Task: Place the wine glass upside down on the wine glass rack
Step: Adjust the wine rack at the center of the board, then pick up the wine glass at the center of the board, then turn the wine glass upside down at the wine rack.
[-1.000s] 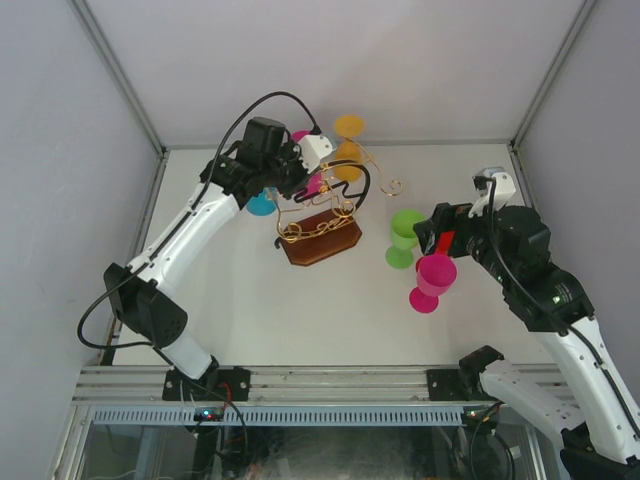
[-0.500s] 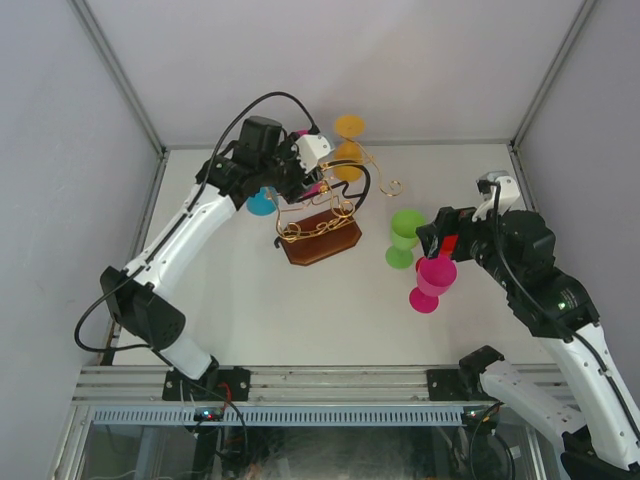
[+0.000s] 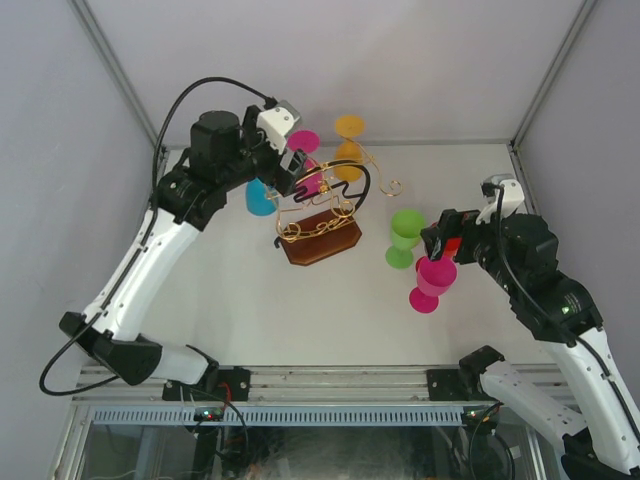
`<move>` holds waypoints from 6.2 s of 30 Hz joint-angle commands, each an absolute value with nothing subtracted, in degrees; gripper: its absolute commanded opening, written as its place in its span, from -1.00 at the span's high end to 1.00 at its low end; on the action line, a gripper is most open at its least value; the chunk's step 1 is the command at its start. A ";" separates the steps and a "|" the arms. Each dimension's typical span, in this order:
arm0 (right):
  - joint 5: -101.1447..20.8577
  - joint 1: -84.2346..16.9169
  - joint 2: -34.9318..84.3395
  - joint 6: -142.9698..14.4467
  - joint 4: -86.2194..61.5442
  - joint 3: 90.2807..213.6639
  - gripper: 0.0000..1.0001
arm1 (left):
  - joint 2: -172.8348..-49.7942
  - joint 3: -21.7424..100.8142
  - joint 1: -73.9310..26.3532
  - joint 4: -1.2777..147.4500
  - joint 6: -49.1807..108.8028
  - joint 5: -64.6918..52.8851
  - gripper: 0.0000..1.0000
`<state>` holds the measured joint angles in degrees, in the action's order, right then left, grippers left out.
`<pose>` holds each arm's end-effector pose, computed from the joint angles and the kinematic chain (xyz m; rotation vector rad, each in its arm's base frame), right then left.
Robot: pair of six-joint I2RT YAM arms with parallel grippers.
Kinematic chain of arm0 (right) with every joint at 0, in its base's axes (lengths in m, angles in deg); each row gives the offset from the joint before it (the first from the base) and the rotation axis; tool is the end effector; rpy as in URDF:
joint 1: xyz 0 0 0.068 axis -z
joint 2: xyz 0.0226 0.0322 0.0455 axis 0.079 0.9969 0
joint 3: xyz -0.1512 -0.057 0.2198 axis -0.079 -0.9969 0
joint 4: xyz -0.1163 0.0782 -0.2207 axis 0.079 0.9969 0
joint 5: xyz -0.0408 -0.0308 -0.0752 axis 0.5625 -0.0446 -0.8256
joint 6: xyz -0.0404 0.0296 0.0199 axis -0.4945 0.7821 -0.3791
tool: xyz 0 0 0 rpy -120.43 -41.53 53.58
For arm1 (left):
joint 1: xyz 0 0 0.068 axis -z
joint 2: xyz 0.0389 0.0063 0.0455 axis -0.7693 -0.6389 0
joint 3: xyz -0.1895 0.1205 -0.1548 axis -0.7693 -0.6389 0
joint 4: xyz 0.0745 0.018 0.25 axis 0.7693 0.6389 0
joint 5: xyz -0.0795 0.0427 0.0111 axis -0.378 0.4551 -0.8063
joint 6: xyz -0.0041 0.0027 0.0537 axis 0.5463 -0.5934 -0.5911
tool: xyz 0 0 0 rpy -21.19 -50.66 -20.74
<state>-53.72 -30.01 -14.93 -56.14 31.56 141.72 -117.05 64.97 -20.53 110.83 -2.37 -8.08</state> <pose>0.1136 0.0500 0.4040 -0.1090 1.9424 0.3709 0.2575 -0.1545 0.4655 0.9229 1.6719 -0.2817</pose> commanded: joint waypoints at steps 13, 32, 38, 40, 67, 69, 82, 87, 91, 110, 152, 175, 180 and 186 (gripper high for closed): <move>-54.34 -29.47 -17.30 -52.29 39.59 139.79 -0.96 | -94.17 44.82 -20.76 102.60 24.63 5.93 -0.85; -58.40 -30.41 -16.39 -44.46 43.15 130.26 -0.92 | -72.53 26.62 -20.78 110.69 26.55 14.01 -0.88; -63.53 -33.36 -11.68 -42.93 40.40 129.51 -0.98 | -72.76 25.64 -20.80 110.60 26.47 13.82 -0.87; -64.78 -33.88 -10.01 -42.96 39.35 129.51 -1.00 | -72.51 25.44 -20.81 110.72 26.41 13.96 -0.88; -60.01 -28.28 0.78 -45.07 31.41 125.10 -0.89 | -69.61 24.11 -20.76 112.74 26.14 17.23 -0.88; -59.62 -28.01 1.00 -45.31 31.33 124.87 -0.83 | -69.00 23.78 -20.76 112.81 26.41 17.62 -0.88; -62.62 -33.73 -1.18 -45.29 32.86 125.86 -0.42 | -67.30 22.92 -20.81 111.23 30.55 19.75 -0.99; -61.89 -41.21 -1.67 -43.42 32.39 127.94 -0.35 | -66.56 24.26 -20.77 111.97 32.41 21.26 -0.99; -57.59 -44.00 -3.06 -43.32 29.95 129.79 -0.34 | -65.60 24.46 -20.74 111.54 34.56 21.24 -1.00; -47.07 -44.06 -15.66 -36.98 21.08 134.43 -0.29 | -73.23 19.98 2.45 97.26 44.45 27.49 -0.96; -50.65 -44.52 -22.13 -32.90 11.22 131.36 -0.20 | -84.77 22.31 14.40 85.08 47.26 30.29 -0.58; -42.97 -45.58 -21.97 -31.55 4.95 130.85 -0.19 | -92.47 24.26 15.14 80.29 47.35 26.88 0.09; -42.54 -45.66 -21.85 -31.56 4.56 130.70 -0.19 | -92.69 24.26 15.15 80.29 47.51 26.86 0.59; -40.89 -45.66 -21.54 -32.87 4.34 130.74 -0.31 | -91.32 23.09 15.16 80.11 47.15 27.92 1.00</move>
